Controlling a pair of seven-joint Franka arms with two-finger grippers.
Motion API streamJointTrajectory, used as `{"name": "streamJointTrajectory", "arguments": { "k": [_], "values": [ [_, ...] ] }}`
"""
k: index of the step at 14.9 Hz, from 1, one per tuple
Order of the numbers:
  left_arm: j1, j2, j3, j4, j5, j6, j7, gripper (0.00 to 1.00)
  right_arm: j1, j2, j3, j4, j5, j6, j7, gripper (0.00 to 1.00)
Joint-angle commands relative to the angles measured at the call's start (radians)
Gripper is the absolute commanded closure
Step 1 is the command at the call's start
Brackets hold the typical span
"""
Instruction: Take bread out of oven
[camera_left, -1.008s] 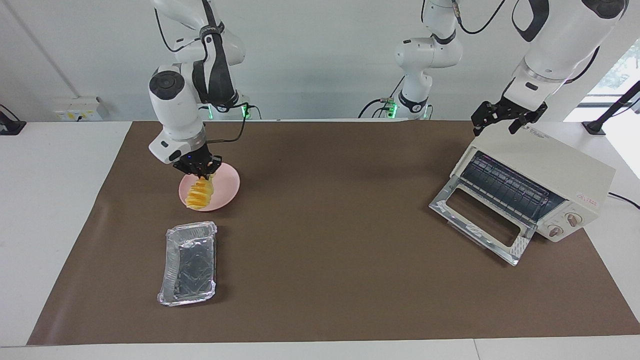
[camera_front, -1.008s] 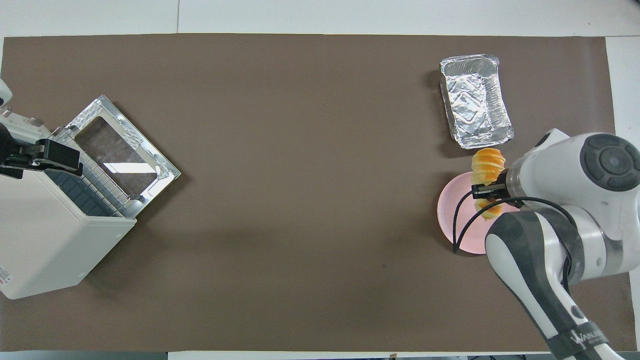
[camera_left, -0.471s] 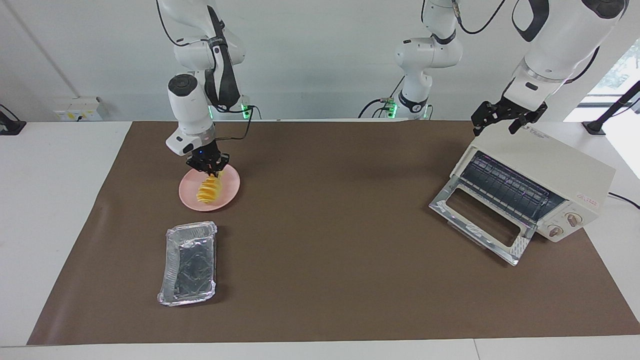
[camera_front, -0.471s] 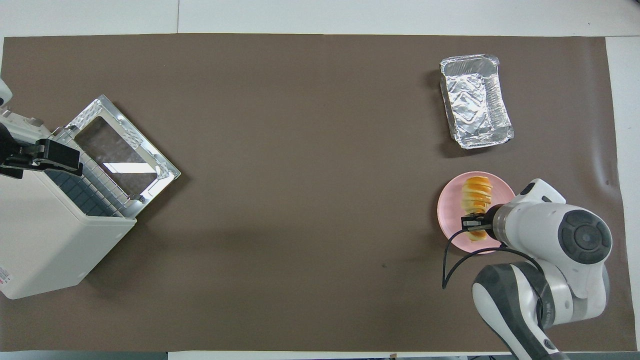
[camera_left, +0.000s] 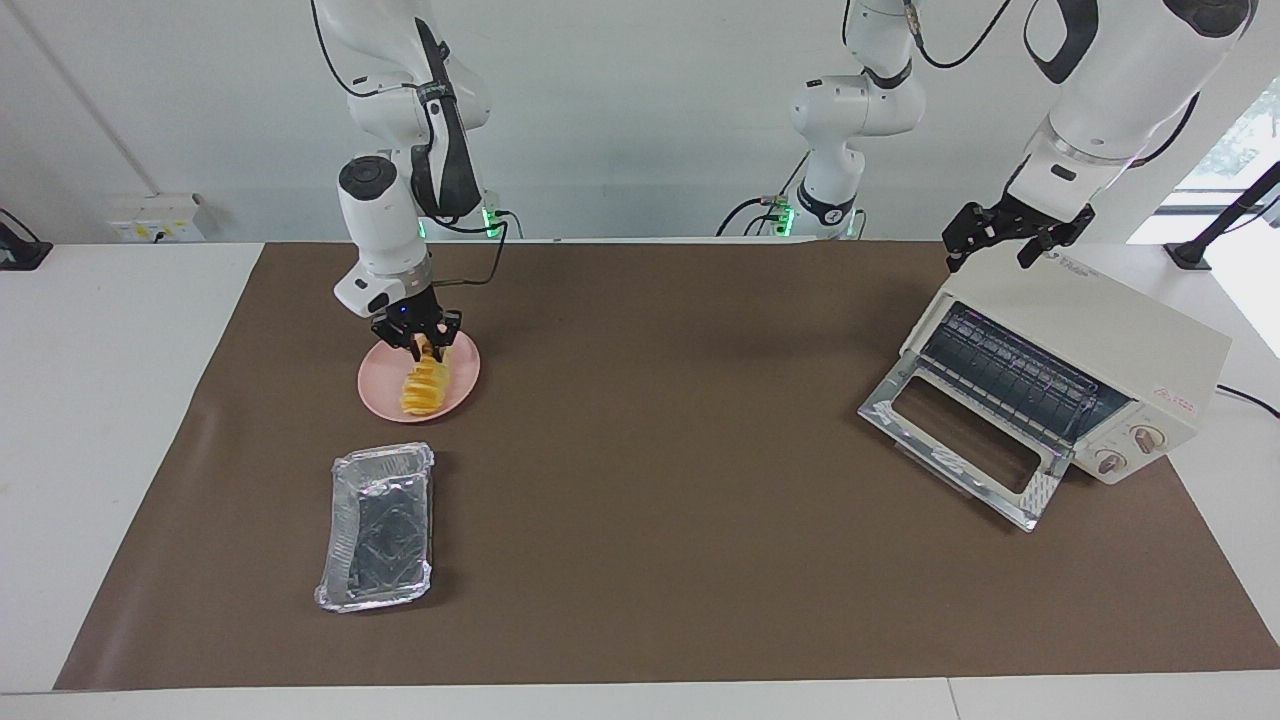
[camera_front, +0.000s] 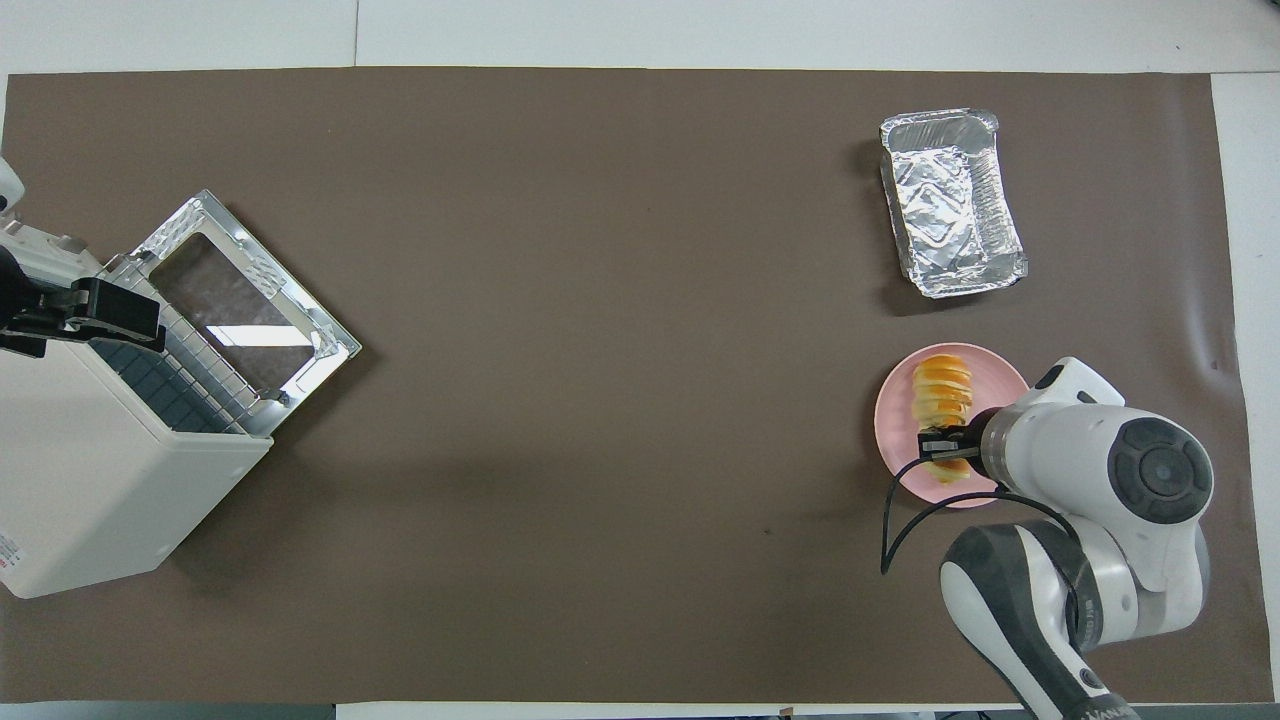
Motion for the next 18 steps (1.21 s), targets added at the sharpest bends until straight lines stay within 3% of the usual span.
{"name": "streamJointTrajectory", "arguments": {
  "k": [1, 9, 15, 18],
  "values": [
    [0.012, -0.027, -0.004, -0.026, -0.014, 0.009, 0.001, 0.00, -0.009, 0.001, 0.008, 0.051, 0.012, -0.048, -0.006, 0.00],
    [0.012, -0.027, -0.004, -0.026, -0.016, 0.009, 0.001, 0.00, -0.074, 0.045, -0.001, 0.440, 0.018, -0.451, -0.144, 0.00],
    [0.012, -0.027, -0.004, -0.026, -0.016, 0.009, 0.001, 0.00, -0.109, 0.058, -0.007, 0.773, 0.050, -0.899, -0.290, 0.00],
    [0.012, -0.027, -0.004, -0.026, -0.016, 0.009, 0.001, 0.00, -0.126, 0.073, -0.007, 0.893, 0.052, -1.047, -0.316, 0.00]
  ]
}}
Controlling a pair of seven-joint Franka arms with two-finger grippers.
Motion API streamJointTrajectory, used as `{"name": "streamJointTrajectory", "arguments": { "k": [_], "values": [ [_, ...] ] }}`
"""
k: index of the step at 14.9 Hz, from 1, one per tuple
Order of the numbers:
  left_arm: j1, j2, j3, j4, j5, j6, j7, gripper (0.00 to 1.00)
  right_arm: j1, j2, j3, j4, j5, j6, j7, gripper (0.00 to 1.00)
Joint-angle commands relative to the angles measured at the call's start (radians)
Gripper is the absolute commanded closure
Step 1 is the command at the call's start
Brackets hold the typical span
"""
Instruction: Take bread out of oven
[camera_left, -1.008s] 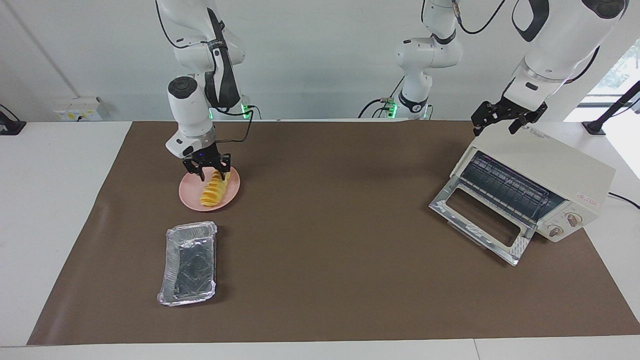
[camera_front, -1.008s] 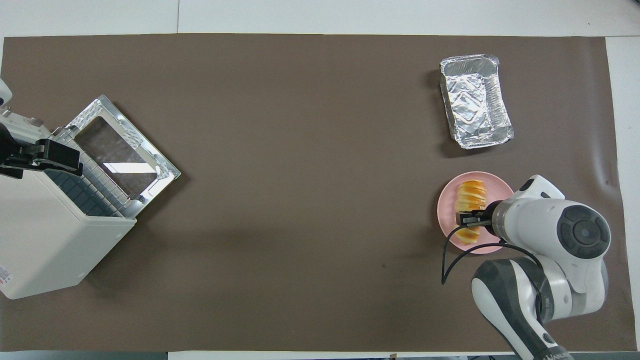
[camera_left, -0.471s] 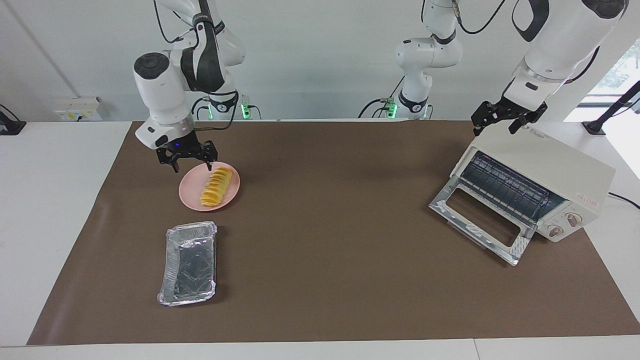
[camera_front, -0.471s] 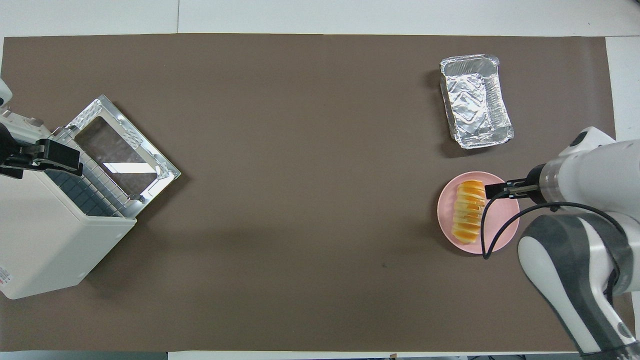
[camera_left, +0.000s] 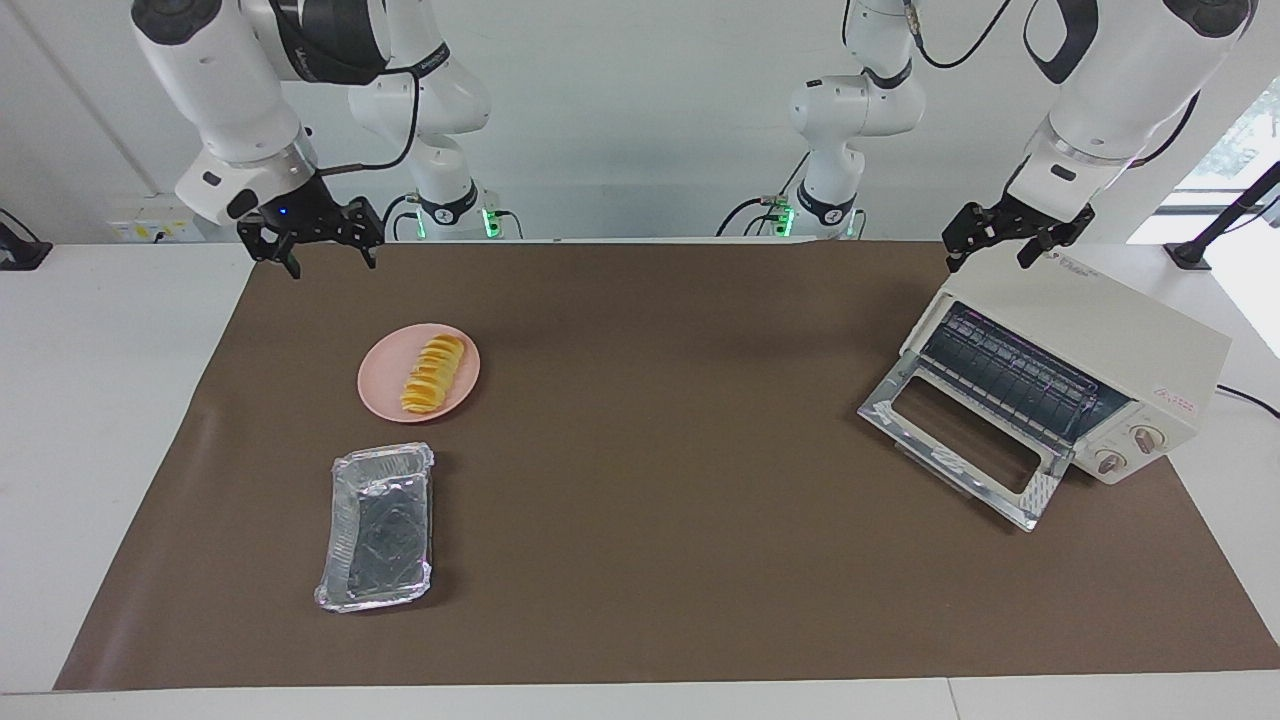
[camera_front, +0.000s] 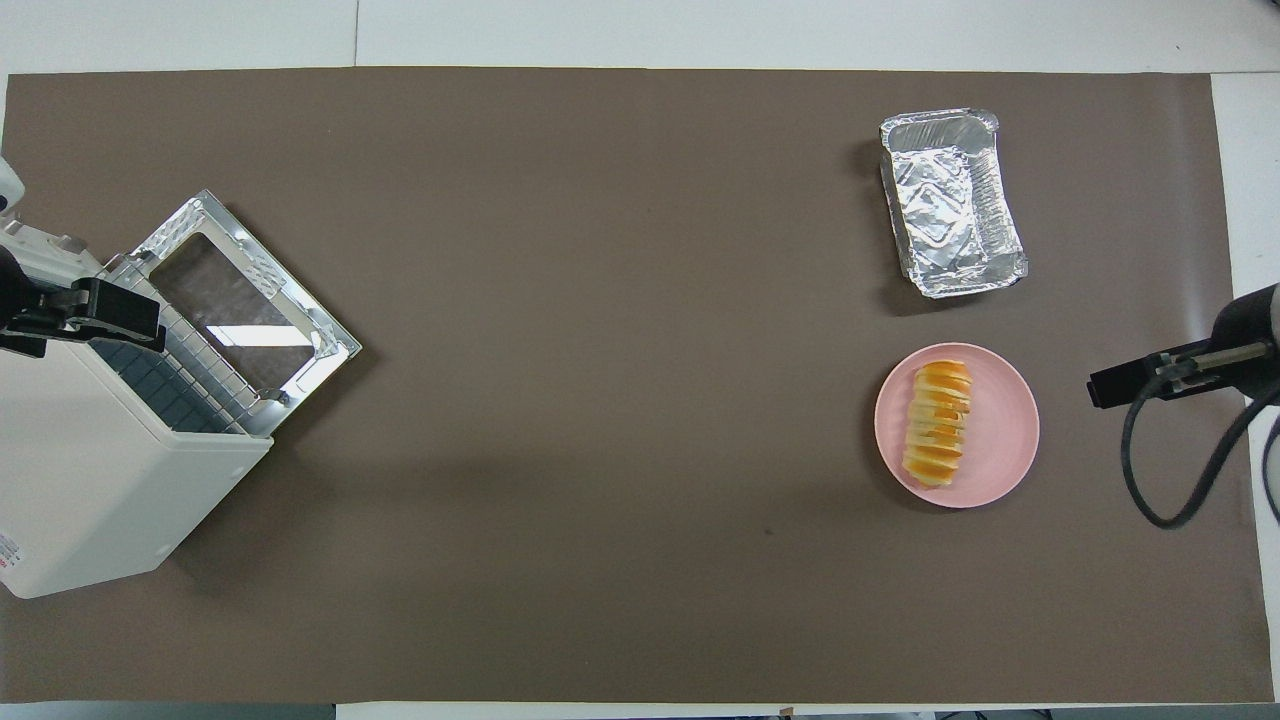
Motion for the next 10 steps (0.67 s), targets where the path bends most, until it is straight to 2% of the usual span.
{"name": "streamJointTrajectory", "arguments": {
  "k": [1, 5, 8, 10],
  "values": [
    [0.012, -0.027, -0.004, -0.026, -0.016, 0.009, 0.001, 0.00, -0.041, 0.060, 0.007, 0.136, 0.020, -0.124, -0.036, 0.00],
    [0.012, -0.027, -0.004, -0.026, -0.014, 0.009, 0.001, 0.00, -0.069, 0.066, 0.007, 0.140, 0.022, -0.132, -0.033, 0.00],
    [0.012, -0.027, -0.004, -0.026, -0.016, 0.009, 0.001, 0.00, -0.068, 0.074, 0.006, 0.141, 0.019, -0.061, -0.012, 0.00],
    [0.012, -0.027, -0.004, -0.026, -0.016, 0.009, 0.001, 0.00, -0.071, 0.091, 0.006, 0.158, 0.019, -0.056, -0.002, 0.00]
  ]
}}
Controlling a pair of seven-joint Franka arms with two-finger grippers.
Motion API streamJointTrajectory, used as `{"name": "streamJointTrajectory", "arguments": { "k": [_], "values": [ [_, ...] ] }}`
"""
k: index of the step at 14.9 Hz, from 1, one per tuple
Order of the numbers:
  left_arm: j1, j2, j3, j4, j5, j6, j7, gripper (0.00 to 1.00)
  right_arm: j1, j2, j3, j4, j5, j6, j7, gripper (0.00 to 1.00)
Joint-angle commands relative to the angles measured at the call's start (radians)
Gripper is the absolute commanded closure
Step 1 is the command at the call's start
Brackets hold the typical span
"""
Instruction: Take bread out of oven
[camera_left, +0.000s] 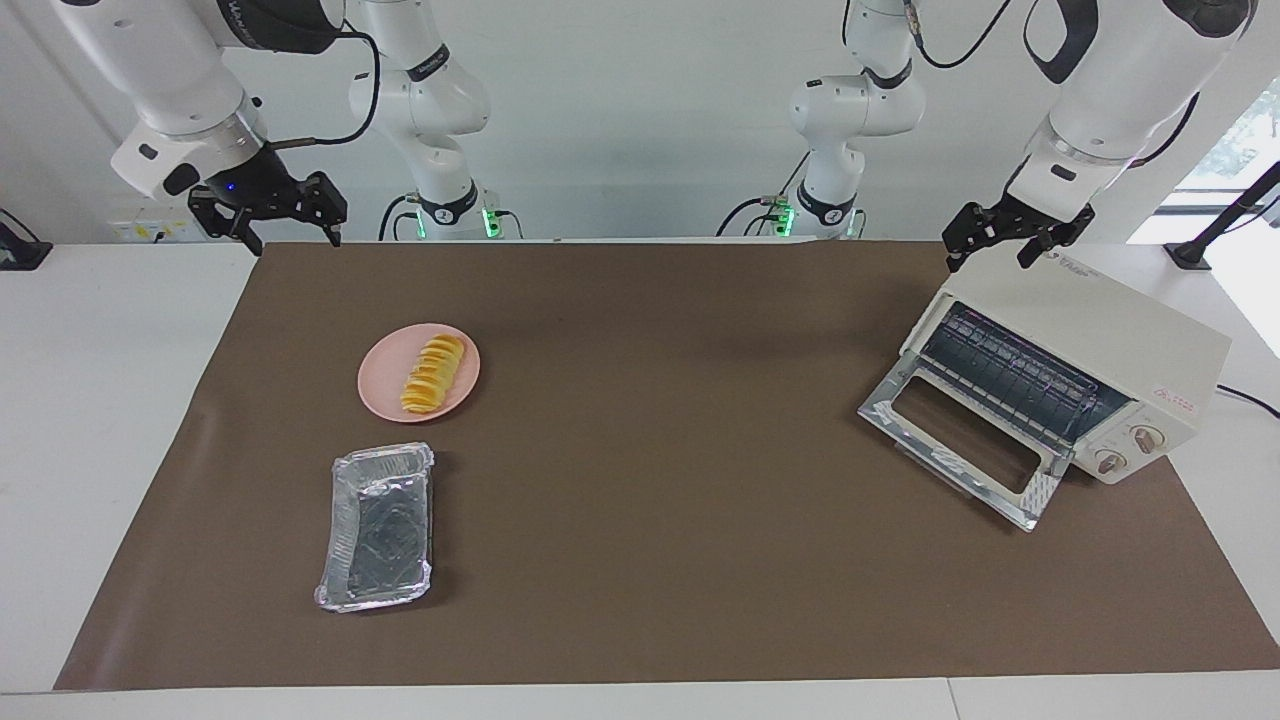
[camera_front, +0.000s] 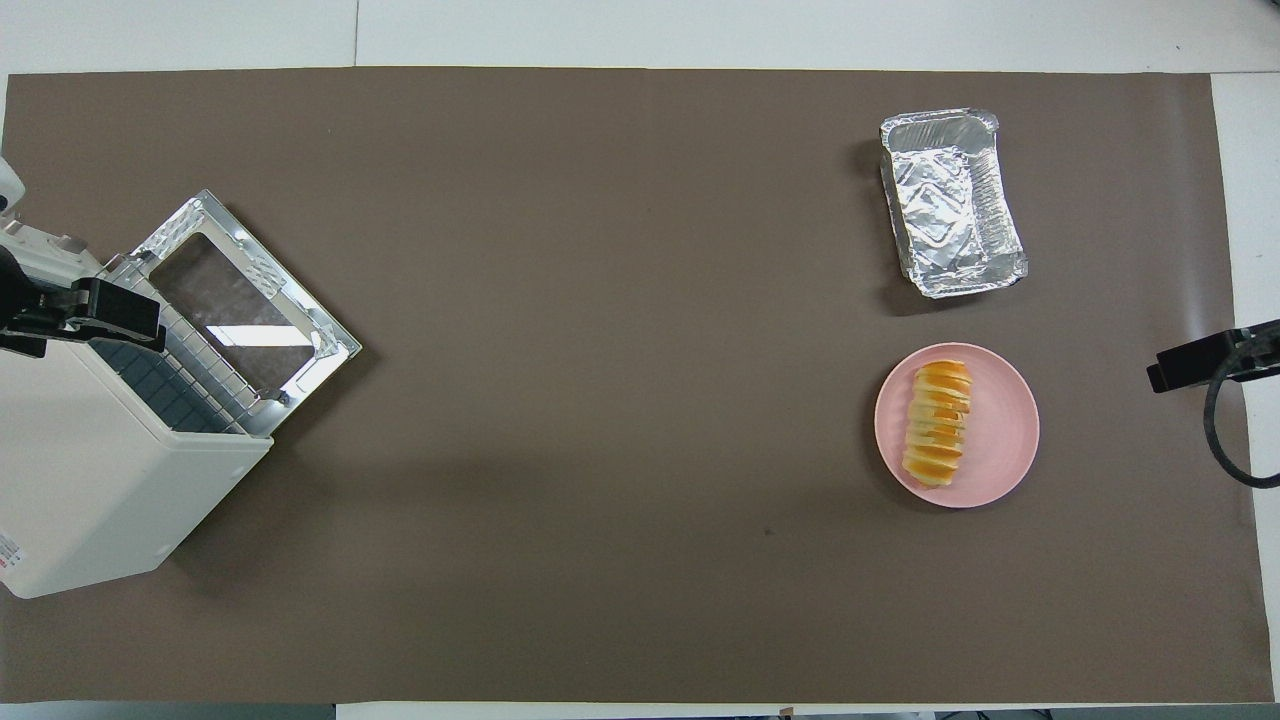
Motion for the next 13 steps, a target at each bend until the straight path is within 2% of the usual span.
{"name": "streamJointTrajectory", "arguments": {
  "k": [1, 13],
  "values": [
    [0.012, -0.027, -0.004, -0.026, -0.016, 0.009, 0.001, 0.00, -0.020, 0.025, 0.007, 0.037, 0.016, 0.000, 0.005, 0.00],
    [0.012, -0.027, -0.004, -0.026, -0.016, 0.009, 0.001, 0.00, -0.029, 0.014, 0.010, 0.034, 0.015, -0.009, 0.005, 0.00]
  ]
}}
